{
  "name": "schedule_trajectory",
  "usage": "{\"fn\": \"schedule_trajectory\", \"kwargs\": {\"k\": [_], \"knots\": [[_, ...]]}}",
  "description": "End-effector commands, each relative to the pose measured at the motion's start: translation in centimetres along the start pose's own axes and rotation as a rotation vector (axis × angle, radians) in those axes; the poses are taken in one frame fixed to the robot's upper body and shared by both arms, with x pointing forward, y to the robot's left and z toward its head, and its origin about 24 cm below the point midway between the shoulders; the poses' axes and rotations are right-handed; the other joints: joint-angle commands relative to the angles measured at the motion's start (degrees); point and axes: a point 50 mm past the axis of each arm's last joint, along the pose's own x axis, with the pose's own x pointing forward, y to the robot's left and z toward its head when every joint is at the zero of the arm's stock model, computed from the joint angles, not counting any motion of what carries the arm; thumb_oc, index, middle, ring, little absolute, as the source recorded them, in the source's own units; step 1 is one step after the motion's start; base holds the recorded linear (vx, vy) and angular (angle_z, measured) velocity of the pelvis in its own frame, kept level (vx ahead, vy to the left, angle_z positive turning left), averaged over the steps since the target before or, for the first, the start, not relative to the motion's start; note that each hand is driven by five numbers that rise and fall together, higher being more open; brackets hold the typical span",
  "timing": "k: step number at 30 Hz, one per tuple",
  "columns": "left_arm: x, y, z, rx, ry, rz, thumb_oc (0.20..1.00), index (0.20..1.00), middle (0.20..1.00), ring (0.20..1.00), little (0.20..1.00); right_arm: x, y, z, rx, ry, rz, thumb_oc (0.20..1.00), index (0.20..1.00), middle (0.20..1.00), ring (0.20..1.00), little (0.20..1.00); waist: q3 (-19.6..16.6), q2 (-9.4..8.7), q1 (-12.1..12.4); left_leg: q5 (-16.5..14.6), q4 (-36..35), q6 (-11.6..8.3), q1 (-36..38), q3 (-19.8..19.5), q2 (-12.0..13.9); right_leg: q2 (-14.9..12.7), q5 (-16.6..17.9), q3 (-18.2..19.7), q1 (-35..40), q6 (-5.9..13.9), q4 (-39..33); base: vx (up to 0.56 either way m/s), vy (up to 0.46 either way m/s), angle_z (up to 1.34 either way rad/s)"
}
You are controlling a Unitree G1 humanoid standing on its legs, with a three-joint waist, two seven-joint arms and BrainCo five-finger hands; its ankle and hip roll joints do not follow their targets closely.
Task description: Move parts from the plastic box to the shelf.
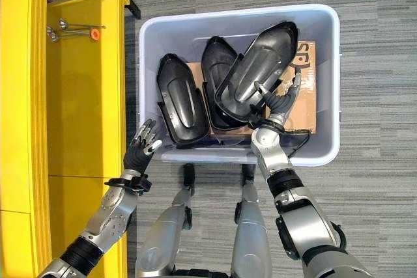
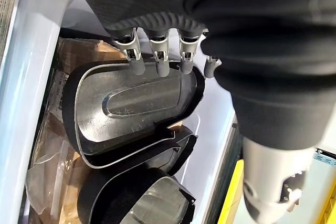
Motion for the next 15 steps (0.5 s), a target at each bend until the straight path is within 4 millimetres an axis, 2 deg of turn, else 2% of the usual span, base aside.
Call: {"fn": "schedule_trajectory", "kwargs": {"k": [1,10,15], "knots": [[-0.5,-0.5,1.2,0.016,-0.056,-0.037,1.000,1.000,1.000,1.000,1.000,0.4,1.3,1.8,0.058,-0.057,0.007,1.000,1.000,1.000,1.000,1.000,-2.2,-0.49,0.4,-2.7,4.5,0.97,-3.1,0.2,-0.5,-2.8,-5.9,-1.3,-2.4,2.10,8.0,0.00,0.000,0.00],[-0.4,-0.6,1.5,0.009,-0.067,-0.044,1.000,1.000,1.000,1.000,1.000,0.0,2.5,1.0,0.009,-0.020,0.055,1.000,1.000,1.000,1.000,1.000,-1.6,-0.37,1.0,-2.6,5.0,1.10,-4.4,-0.2,-0.7,-3.0,-6.1,-1.6,-3.2,2.07,8.4,0.00,0.000,0.01],[-0.3,-0.5,1.4,0.011,-0.061,-0.038,1.000,1.000,1.000,1.000,1.000,0.2,2.1,0.0,0.040,0.058,0.025,1.000,1.000,1.000,1.000,1.000,-1.3,-0.18,1.2,-2.5,5.1,1.07,-4.9,-0.6,-0.8,-3.1,-6.1,-2.0,-3.4,2.00,8.4,0.00,0.000,0.03]]}}
